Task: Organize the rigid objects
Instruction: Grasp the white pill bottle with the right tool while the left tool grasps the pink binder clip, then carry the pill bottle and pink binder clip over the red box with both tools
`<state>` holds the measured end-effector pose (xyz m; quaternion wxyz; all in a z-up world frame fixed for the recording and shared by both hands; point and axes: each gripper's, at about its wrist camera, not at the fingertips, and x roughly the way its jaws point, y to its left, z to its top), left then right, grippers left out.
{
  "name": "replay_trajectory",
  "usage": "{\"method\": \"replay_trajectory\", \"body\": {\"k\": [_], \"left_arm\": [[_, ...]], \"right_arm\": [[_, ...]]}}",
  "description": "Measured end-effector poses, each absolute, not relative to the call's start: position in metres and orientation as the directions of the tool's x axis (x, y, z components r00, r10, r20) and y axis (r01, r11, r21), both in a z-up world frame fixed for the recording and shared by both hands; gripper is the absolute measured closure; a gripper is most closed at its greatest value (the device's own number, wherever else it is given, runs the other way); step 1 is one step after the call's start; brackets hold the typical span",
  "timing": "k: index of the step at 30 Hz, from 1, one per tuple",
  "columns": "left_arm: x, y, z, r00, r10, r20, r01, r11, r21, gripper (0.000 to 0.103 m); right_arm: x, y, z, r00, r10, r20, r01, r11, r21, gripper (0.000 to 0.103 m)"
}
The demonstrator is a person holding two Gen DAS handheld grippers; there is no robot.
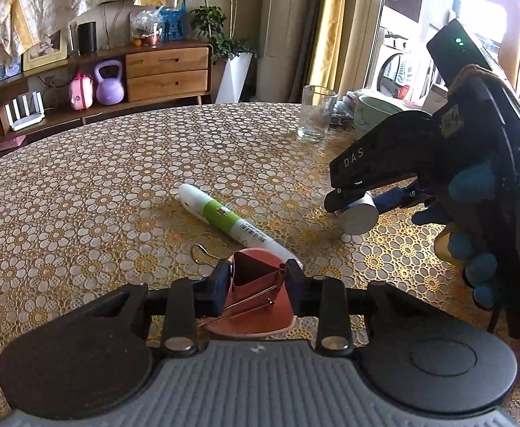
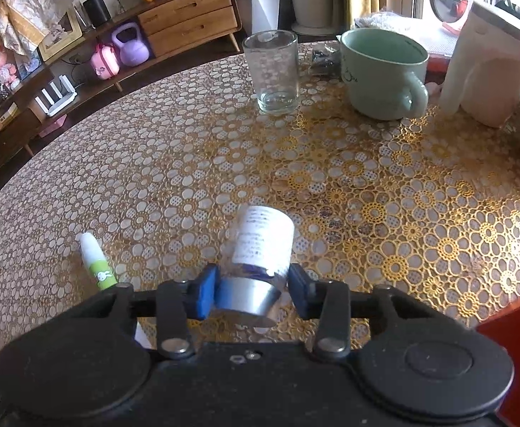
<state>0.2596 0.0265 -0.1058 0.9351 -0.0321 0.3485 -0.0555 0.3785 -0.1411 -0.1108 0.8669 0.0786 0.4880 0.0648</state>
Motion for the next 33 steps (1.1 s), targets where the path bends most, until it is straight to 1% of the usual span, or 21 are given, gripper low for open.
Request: {"method": "replay_trajectory", "body": {"k": [5,17,24,33], "left_arm": [[0.260,0.029,-0.099,0.746,-0.141,-0.651,0.084,0.989,-0.118,0.073],[0.250,0.035,-0.075,0.726,-0.144,-0.672,0.036,0.984,-0.172,0.073],[0.235,0.023,-0.042,0.718,-0.193,-0.669,0.081,0.977,-0.196,0.073],[0.210,-0.017,-0.003,0.720,-0.248,-0.648,0.151,0.967,-0.204,0.073]], "right_arm": [[0.363,-0.150,-0.095,0.521,0.196,-0.830,-0.068,0.980,0.189,0.062],[0.310,-0.187,-0.035,0.572,0.272,-0.774,-0.153,0.962,0.225,0.062],[0.279,-0.210,-0.006,0.590,0.297,-0.751,-0.186,0.955,0.232,0.062],[0.244,-0.247,0.020,0.638,0.292,-0.713,-0.187,0.956,0.224,0.062]]}}
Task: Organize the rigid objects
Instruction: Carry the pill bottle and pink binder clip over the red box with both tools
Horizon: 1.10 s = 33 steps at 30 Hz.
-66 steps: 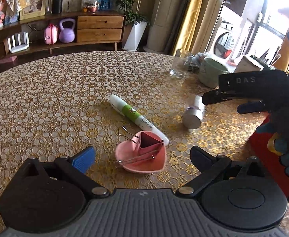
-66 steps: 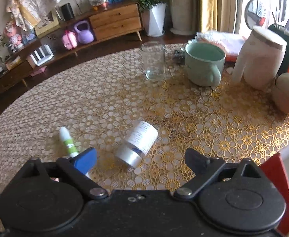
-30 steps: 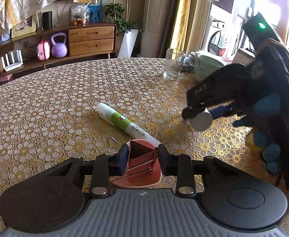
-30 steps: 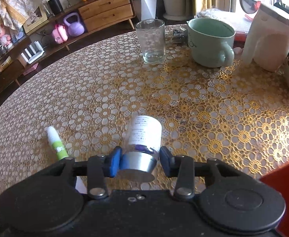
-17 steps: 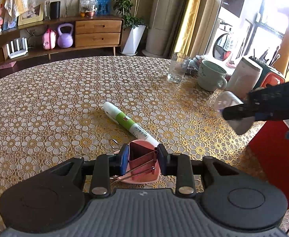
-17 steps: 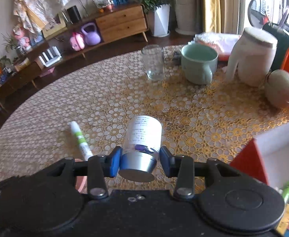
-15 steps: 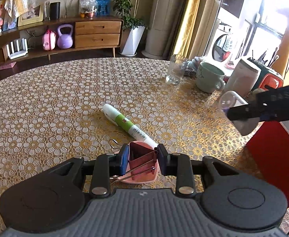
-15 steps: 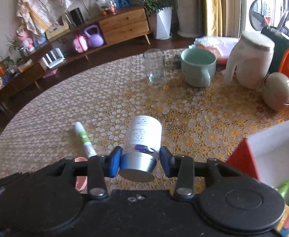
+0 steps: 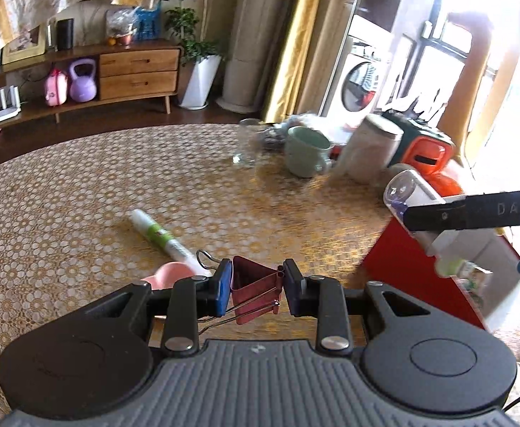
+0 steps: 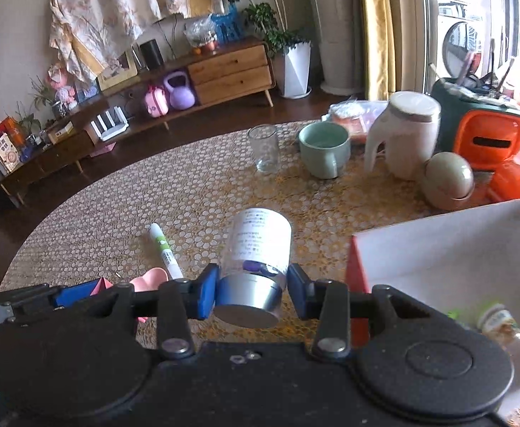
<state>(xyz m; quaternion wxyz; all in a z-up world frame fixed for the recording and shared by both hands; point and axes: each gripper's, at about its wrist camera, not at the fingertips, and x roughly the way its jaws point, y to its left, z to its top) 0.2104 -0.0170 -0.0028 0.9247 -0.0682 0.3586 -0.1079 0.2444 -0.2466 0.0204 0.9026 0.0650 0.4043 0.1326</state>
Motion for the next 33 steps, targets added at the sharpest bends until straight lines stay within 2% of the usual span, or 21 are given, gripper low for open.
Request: {"method": "replay_trajectory", "body": {"k": [12,33], "left_arm": [[0.193,-0.084,0.027,0.711,-0.318,-0.627,0.248,0.948,-0.201,0.073],[0.202,-0.220,0.019,0.620,-0.406,-0.672,0.434,0.890,-0.139,0.073]], "right_arm": [[0.207,-0.310,0.034,0.682,0.251,-0.687,-0.135,0.966,0.220,0.062],[0.199,-0.429,0.007,0.704,0.129,-0.698,0.043,0.974,0.223,0.062]]}}
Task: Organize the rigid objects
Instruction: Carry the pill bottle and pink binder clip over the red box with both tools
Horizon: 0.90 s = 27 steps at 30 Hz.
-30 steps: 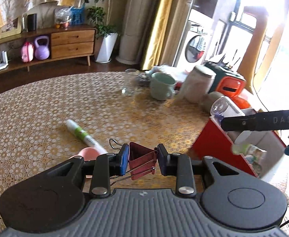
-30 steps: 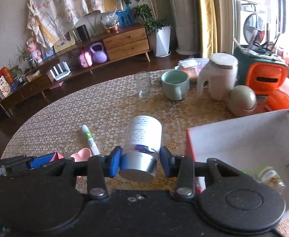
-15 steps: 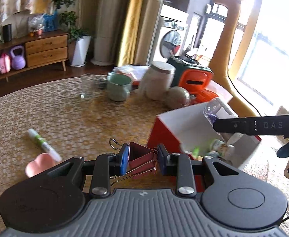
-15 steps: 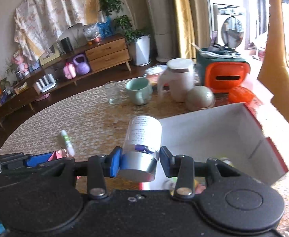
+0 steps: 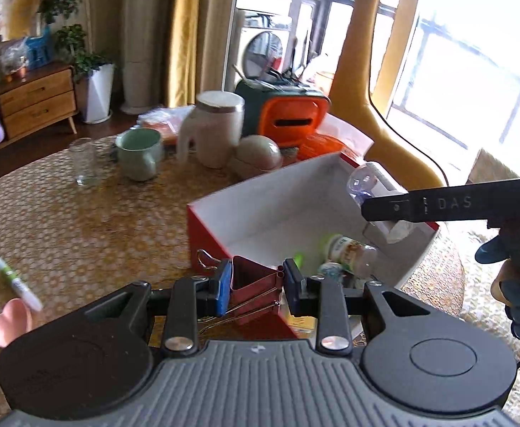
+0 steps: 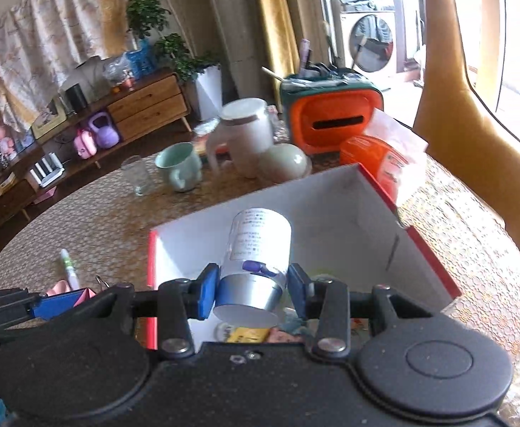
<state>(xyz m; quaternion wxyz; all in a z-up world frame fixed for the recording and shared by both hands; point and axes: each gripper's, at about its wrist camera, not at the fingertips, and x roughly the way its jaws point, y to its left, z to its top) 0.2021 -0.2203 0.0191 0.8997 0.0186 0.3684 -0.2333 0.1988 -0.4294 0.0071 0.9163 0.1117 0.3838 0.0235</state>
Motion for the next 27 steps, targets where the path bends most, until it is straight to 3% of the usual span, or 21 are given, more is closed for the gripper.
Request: {"method": "replay_trajectory", "body": {"k": [15,27], "left_arm": [[0.236,-0.298,-0.008,0.554,-0.390,-0.736,0.514,0.855,-0.066,0.073],[0.292,-0.326,-0.039,0.510,-0.325,-0.797,0.466,0.883,-0.062,0.073]], "right_arm": [[0.222,-0.485,-0.038,0.647,0.069,-0.759,0.126,0.973,0.196,0.062],[0.235,-0.492,-0.067,0.594,0.005,-0.804,0.115,0.989,0.092,0.062]]}}
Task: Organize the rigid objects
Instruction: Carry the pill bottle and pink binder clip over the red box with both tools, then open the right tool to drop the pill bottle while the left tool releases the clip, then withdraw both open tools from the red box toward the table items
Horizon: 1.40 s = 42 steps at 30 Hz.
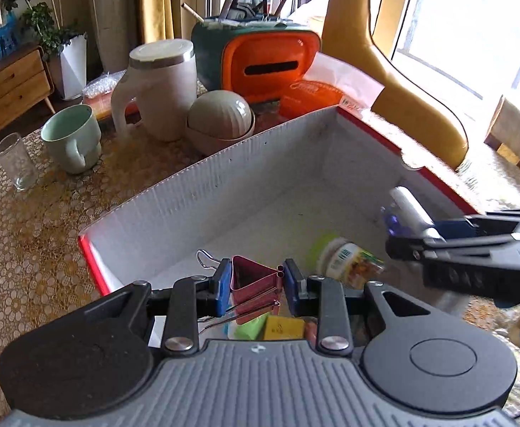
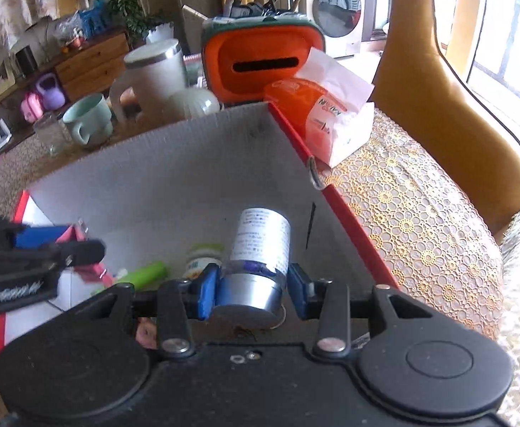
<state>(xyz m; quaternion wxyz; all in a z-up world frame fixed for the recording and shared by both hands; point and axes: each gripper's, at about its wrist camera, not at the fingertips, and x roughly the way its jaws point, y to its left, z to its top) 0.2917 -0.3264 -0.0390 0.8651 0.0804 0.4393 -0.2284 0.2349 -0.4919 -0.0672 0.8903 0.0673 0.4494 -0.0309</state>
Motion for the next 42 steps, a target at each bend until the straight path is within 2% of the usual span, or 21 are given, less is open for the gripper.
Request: {"method": "replay_trajectory", "body": {"k": [9,18,23,25,32,42], "left_arm": [[0.308,-0.345,-0.061,0.501,-0.277,-0.820,0.477,0.879,-0.005,0.073],[0.310,-0.350,-0.062,0.494,-0.280,-0.823,0.491,0.871,-0.002,0.073],[0.304,-0.349,-0.061,0.486,-0.282,-0.827,0.493,0.870,-0.007,0.073],[0.301,-0.346,-0.059,0.488,-0.277,-0.828,0.489,0.872,-0.004,0.072],[0.288,-0.329,-0.044,0.495,-0.319,-0.808,0.490,0.870,-0.043,0.072],[0.256,-0.298,-0.012,0.530,-0.362,-0.767,0.491,0.868,-0.070,0.072]], "right_arm": [[0.238,-0.494,-0.075,0.586,0.010,-0.810,0.110,0.990,0.091,0.062],[0.238,-0.495,-0.075,0.586,0.008,-0.810,0.128,0.986,0.103,0.059],[0.233,-0.493,-0.070,0.597,0.009,-0.802,0.132,0.985,0.110,0.052],[0.231,-0.493,-0.067,0.605,0.009,-0.797,0.136,0.984,0.114,0.045],[0.217,-0.488,-0.055,0.620,0.020,-0.784,0.139,0.981,0.135,0.044],[0.192,-0.467,-0.034,0.656,0.044,-0.753,0.133,0.976,0.173,0.036]]}}
